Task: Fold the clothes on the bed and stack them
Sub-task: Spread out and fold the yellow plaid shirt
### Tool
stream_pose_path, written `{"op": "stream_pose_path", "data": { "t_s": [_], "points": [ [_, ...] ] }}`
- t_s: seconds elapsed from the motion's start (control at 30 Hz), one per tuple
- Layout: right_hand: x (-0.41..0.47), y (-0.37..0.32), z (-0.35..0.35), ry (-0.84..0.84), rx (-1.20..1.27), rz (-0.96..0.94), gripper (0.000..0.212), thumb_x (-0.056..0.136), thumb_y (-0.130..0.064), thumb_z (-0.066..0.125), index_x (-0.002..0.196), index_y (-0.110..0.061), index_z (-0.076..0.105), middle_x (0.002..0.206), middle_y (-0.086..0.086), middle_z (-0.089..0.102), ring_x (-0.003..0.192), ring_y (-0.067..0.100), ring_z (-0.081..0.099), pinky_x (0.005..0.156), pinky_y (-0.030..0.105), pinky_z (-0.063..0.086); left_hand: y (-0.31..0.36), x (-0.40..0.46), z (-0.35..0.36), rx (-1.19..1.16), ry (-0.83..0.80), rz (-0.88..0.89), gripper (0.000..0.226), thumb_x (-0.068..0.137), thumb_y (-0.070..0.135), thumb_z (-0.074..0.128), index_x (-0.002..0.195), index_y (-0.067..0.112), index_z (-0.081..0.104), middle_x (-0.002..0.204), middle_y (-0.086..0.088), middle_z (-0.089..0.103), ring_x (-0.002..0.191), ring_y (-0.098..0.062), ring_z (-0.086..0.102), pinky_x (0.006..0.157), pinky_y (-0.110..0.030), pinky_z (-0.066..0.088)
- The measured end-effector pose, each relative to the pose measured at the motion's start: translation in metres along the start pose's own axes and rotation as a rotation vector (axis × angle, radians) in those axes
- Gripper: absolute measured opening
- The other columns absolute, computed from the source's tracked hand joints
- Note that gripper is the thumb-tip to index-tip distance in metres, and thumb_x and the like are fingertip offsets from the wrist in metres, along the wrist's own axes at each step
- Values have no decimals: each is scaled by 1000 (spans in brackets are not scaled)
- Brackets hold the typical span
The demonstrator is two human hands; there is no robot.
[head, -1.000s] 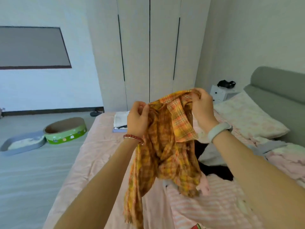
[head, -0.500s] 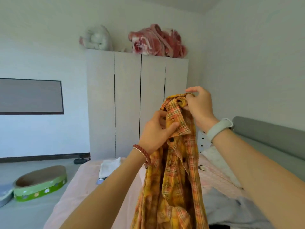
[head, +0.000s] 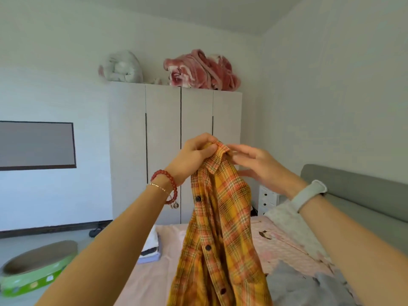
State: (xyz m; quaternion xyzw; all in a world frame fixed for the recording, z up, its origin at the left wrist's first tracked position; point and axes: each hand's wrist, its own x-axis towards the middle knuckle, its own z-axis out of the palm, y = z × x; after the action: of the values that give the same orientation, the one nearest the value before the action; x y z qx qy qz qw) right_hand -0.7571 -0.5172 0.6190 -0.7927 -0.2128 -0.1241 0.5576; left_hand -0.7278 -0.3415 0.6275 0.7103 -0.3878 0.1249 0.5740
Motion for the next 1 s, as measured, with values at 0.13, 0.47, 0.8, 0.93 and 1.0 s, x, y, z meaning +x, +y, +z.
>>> {"op": "stream_pose_path", "data": {
  "t_s": [0.13,0.47,0.8,0.93,1.0],
  "points": [
    [3,5,13,-135,43,74,22,95,-16,47,112,-20,59,104,3,66,97,16,63,84,28,51,11,2,-18,-21,124,18,21,96,7,44,83,19,57,81,2,57,76,-7,56,65,-15,48],
    [10,-3,45,78,-106,-26,24,95,-27,49,117,-18,54,94,0,64,80,13,61,73,24,53,4,-9,-18,67,294,-303,7,89,11,56,84,15,57,75,-5,58,60,-13,55,47,-20,42],
    [6,15,55,44,120,82,18,89,-1,56,103,-8,64,94,9,69,84,18,69,76,26,57,-6,-36,-22,45,58,-287,38,87,-4,38,109,7,66,105,-7,67,103,-14,59,97,-26,44],
    [3,14,57,86,39,58,17,92,-2,50,94,-9,66,84,7,67,74,14,65,68,22,56,-29,-47,-24,33,116,-257,28,92,2,46,111,14,62,108,-7,61,97,-16,58,88,-24,50],
    [3,10,54,93,47,43,20,94,-4,48,91,-13,65,83,6,65,75,15,63,68,23,55,-45,-58,-16,154,-58,-267,30,92,13,53,121,18,55,112,0,60,98,-11,57,80,-16,47]
  ]
}}
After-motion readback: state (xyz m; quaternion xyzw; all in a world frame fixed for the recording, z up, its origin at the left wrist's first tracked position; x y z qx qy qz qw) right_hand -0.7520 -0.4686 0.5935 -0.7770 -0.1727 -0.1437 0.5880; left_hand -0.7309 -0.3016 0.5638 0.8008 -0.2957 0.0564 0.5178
